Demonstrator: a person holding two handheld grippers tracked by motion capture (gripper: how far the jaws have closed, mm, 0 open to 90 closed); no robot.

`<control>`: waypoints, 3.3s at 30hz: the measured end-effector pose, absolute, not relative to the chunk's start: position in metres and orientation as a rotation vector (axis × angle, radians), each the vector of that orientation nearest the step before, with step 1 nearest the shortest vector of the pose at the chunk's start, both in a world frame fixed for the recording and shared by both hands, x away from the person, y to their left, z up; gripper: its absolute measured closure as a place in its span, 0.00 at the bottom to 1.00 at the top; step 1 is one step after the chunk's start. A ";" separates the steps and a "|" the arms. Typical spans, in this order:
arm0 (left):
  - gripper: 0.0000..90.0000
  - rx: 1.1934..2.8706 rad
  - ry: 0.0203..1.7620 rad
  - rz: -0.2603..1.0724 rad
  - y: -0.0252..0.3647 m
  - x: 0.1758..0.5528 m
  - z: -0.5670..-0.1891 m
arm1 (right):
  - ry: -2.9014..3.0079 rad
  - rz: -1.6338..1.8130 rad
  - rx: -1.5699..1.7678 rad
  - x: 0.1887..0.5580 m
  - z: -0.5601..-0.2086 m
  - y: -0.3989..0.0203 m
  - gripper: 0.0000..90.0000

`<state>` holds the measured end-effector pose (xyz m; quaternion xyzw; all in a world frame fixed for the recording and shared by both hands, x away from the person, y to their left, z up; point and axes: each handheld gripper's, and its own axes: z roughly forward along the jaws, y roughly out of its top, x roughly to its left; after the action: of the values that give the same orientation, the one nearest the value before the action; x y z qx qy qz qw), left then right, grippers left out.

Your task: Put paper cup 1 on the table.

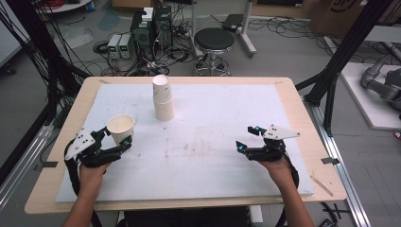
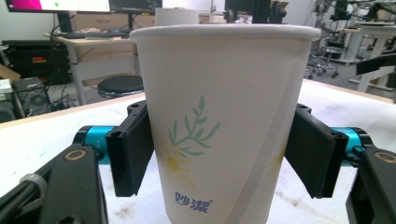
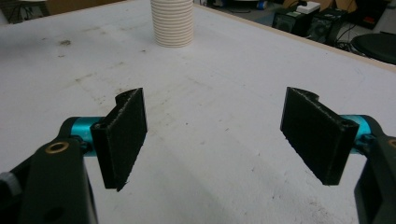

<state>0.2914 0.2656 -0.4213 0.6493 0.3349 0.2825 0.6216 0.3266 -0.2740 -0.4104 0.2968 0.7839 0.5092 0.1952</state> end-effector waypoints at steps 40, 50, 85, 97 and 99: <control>0.35 1.690 1.138 0.696 0.288 0.319 -0.453 | 2.206 1.391 0.879 0.319 -0.416 -0.289 0.24; 0.34 1.720 1.208 0.691 0.286 0.304 -0.452 | 2.213 1.383 0.865 0.312 -0.415 -0.287 0.24; 0.18 1.442 0.951 0.701 0.285 0.254 -0.409 | 2.160 1.369 0.884 0.306 -0.404 -0.298 0.24; 0.18 1.428 0.854 0.602 0.260 0.277 -0.401 | 2.138 1.315 0.929 0.307 -0.402 -0.302 0.23; 0.18 1.445 0.839 0.598 0.256 0.277 -0.402 | 2.136 1.318 0.939 0.309 -0.402 -0.303 0.23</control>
<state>0.2768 0.2563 -0.4019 0.6314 0.3665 0.2612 0.6315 0.3090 -0.3026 -0.4018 0.3410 0.7759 0.4789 0.2288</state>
